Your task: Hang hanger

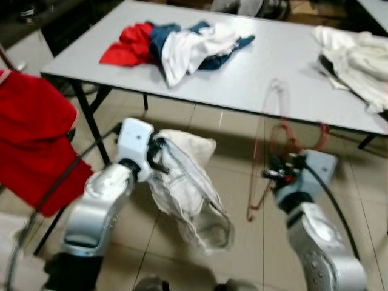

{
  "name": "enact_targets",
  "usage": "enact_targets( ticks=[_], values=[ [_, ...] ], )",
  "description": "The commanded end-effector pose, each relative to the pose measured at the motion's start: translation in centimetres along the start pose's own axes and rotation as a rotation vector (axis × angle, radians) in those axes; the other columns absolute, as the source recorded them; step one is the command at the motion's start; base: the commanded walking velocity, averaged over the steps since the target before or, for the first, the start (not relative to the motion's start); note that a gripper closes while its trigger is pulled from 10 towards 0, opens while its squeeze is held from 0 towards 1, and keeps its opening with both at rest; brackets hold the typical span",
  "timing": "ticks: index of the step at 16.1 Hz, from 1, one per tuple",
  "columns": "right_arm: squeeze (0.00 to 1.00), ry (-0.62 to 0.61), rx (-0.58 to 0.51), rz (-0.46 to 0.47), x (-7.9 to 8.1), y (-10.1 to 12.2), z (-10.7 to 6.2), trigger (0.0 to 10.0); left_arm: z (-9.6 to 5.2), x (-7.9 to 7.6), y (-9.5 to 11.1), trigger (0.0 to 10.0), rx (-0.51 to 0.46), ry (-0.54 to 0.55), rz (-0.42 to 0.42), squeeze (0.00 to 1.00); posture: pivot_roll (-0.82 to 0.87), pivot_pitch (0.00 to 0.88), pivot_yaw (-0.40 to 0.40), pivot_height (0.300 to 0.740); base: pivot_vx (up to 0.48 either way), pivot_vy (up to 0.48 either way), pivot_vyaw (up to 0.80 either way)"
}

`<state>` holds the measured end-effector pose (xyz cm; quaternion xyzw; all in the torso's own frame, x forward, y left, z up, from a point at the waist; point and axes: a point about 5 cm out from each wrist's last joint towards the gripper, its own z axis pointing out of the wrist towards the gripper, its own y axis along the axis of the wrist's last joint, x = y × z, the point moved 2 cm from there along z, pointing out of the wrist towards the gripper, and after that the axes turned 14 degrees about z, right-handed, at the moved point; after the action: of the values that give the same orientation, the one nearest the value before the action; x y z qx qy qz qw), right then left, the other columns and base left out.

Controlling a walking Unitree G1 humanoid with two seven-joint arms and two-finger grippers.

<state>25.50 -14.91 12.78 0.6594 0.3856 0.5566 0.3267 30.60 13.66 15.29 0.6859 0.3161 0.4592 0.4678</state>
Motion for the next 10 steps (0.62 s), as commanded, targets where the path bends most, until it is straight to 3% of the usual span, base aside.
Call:
enact_targets(
  ticks=[1, 10],
  values=[
    [0.00, -0.027, -0.015, -0.014, -0.82, 0.48, -0.19, 10.0, 0.10, -0.28, 1.47, 10.0, -0.063, -0.009, 0.012, 0.00, -0.03, 0.103, -0.012, 0.740, 0.326, 0.000, 0.00],
    [0.00, -0.020, -0.019, -0.024, -0.77, 0.55, -0.01, 10.0, 0.26, -0.19, 1.56, 10.0, -0.069, -0.012, 0.015, 0.00, -0.03, 0.092, -0.009, 0.740, 0.327, 0.000, 0.00]
  ],
)
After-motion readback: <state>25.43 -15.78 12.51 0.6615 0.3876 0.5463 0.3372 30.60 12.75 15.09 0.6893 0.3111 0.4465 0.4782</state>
